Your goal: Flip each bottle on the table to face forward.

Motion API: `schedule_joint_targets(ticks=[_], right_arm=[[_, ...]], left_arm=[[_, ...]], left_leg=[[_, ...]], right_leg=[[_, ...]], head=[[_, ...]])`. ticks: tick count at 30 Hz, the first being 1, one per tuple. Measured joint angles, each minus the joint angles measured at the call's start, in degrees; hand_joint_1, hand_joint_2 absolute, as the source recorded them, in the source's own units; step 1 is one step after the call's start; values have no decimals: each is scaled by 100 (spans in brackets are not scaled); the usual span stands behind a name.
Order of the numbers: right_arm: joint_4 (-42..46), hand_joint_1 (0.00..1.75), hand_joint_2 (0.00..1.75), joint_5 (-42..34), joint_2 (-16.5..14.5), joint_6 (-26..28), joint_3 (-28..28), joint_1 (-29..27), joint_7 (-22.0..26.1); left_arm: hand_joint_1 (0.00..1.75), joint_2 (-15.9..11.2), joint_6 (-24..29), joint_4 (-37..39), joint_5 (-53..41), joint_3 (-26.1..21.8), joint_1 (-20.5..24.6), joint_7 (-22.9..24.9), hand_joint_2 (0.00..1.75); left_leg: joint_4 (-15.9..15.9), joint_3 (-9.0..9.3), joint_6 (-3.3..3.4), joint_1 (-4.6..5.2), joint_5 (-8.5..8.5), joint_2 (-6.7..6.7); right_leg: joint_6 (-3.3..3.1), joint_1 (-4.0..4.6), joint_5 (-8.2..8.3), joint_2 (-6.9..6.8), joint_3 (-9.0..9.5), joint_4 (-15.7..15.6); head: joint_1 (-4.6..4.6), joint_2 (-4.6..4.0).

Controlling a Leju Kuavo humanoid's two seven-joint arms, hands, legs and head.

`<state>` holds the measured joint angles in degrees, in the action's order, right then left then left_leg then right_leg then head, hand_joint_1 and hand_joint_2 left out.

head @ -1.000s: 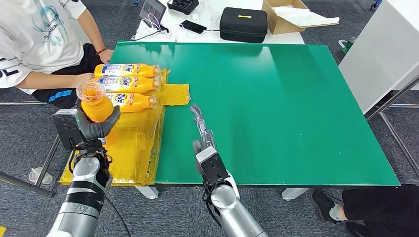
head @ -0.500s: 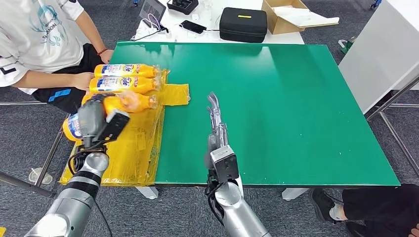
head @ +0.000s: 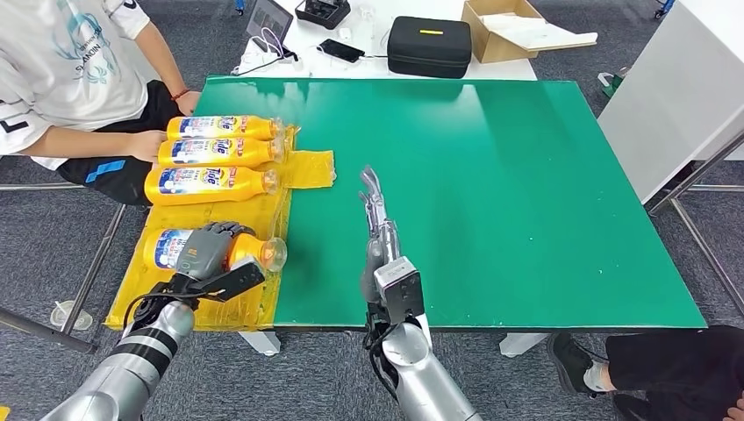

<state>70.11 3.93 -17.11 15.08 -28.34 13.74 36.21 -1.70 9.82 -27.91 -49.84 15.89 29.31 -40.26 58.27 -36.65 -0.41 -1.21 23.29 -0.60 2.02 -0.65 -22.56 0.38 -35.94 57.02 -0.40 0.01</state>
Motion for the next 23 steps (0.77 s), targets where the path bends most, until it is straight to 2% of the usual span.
schedule_joint_targets(ticks=[1,2,3,5,6,7,10,14,23], right_arm=[[-15,0,0,-11,-2,-22,-2,0,-13],[-32,0,0,-23,-3,-46,-3,1,-24],[-49,0,0,-34,-5,-67,-3,2,-34],[-90,0,0,-52,-14,-114,-5,3,-51],[-112,0,0,-57,-21,-135,-7,3,-57],[-136,0,0,-62,-29,-158,-8,4,-60],[-217,0,0,-81,-50,-218,-9,8,-67],[-341,0,0,-99,-78,-295,-9,41,-75],[-566,0,0,-114,-100,-380,5,98,-137]], left_arm=[[170,-17,-62,15,-5,28,-2,-10,175],[157,-35,-124,27,-10,57,-3,-20,175],[121,-52,-182,35,-17,80,-5,-26,175],[38,-84,-293,53,-48,121,-5,-29,175],[8,-100,-352,64,-67,144,-6,-26,175],[0,-117,-414,77,-86,174,-11,-23,175],[0,-165,-566,115,-122,265,-40,-16,175],[0,-206,-624,126,-84,356,-64,-16,0],[0,-218,-356,111,1,513,-125,-7,0]], left_leg=[[0,6,-1,0,1,0],[-1,12,-1,0,0,0],[-1,16,-1,0,0,0],[-1,25,-1,0,0,0],[-1,29,-1,0,0,0],[-1,32,-1,0,0,0],[-1,34,-1,0,-1,1],[-1,34,-1,0,-1,0],[-1,34,-1,0,-3,-3]], right_leg=[[-1,0,-1,0,6,0],[-2,0,0,0,11,0],[-2,0,0,0,16,0],[-2,0,0,0,25,0],[-2,0,0,0,29,0],[-2,0,0,0,31,0],[-2,0,1,0,33,0],[-2,0,1,-1,34,0],[-3,0,0,-2,35,0]], head=[[0,-1],[0,-1],[1,-1],[1,-1],[1,-1],[0,-1],[1,-1],[0,-1],[1,0]])
